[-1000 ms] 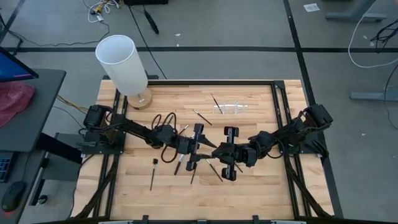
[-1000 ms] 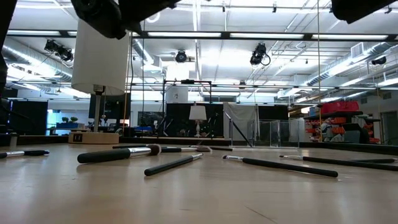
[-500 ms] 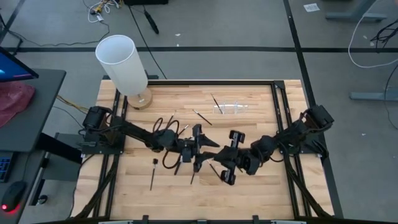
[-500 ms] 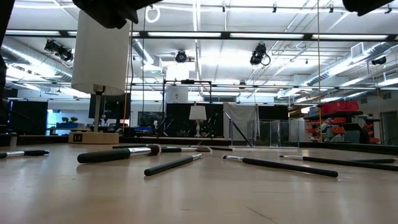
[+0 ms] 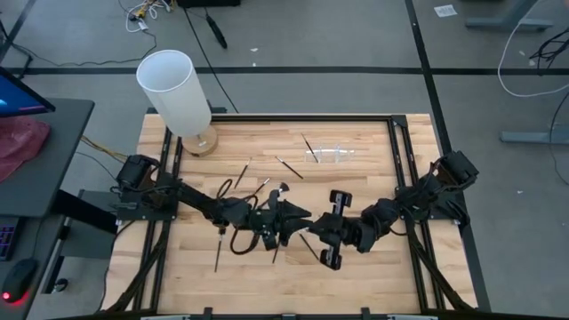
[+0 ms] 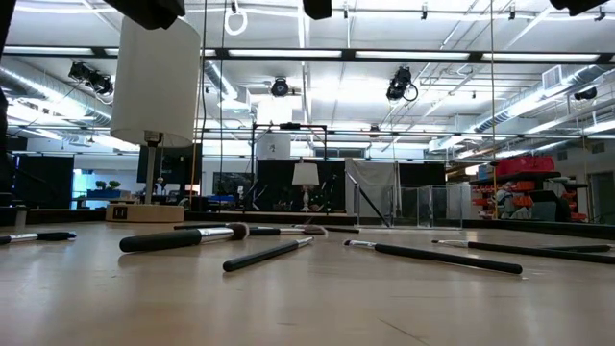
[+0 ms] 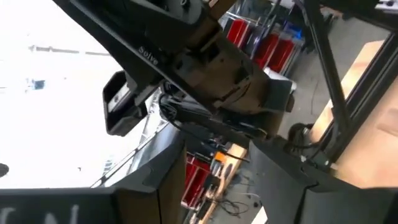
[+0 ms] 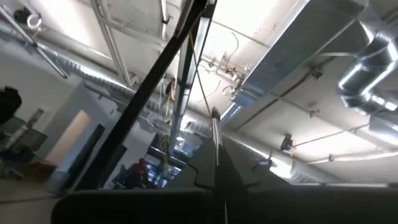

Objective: Put items in baskets/containers
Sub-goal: Put the black eyeshadow brush into the transparent organizer

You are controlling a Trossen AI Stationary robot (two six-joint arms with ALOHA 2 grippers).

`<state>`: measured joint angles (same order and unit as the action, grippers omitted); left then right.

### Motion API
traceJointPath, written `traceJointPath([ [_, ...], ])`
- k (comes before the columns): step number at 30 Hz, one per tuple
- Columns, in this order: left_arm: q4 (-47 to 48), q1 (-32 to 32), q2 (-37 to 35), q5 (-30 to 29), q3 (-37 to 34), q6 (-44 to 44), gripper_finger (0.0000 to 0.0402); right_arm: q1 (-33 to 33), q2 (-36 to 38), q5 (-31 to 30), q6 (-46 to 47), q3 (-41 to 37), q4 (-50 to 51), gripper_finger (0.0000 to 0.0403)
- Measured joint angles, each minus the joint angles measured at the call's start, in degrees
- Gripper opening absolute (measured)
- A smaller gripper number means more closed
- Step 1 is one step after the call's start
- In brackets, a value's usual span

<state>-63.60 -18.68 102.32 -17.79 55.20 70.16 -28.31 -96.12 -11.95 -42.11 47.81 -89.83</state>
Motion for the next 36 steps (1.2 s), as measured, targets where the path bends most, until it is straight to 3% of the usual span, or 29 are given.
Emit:
traceJointPath([
  [5,0.0,0.6,0.0,3.2,0.0,-11.7,0.0179,1.2,0.0,3.4,2.2,0.0,2.2,0.0007],
  [10,0.6,2.3,0.0,14.5,0.0,-25.4,0.0179,2.5,0.0,10.6,2.2,0.0,6.5,0.0007],
  [16,2.1,5.7,-0.6,28.0,0.0,-42.1,0.0179,3.0,0.0,11.6,0.7,-0.5,7.2,0.0008],
  [23,5.0,9.4,-1.2,28.4,1.1,-55.8,0.0179,3.9,0.0,11.4,3.2,-0.7,8.3,0.0008],
  [26,9.0,10.8,-1.2,32.5,2.3,-59.6,0.0179,4.0,0.0,11.3,2.9,-0.7,8.4,0.0008],
  [30,10.9,11.9,-1.2,36.7,3.3,-64.2,0.0179,4.1,0.0,7.2,3.2,-0.7,9.0,0.0008],
  [36,10.9,12.1,-1.2,37.4,3.5,-66.9,0.0179,4.1,0.0,2.9,1.7,-0.7,9.6,0.0008],
])
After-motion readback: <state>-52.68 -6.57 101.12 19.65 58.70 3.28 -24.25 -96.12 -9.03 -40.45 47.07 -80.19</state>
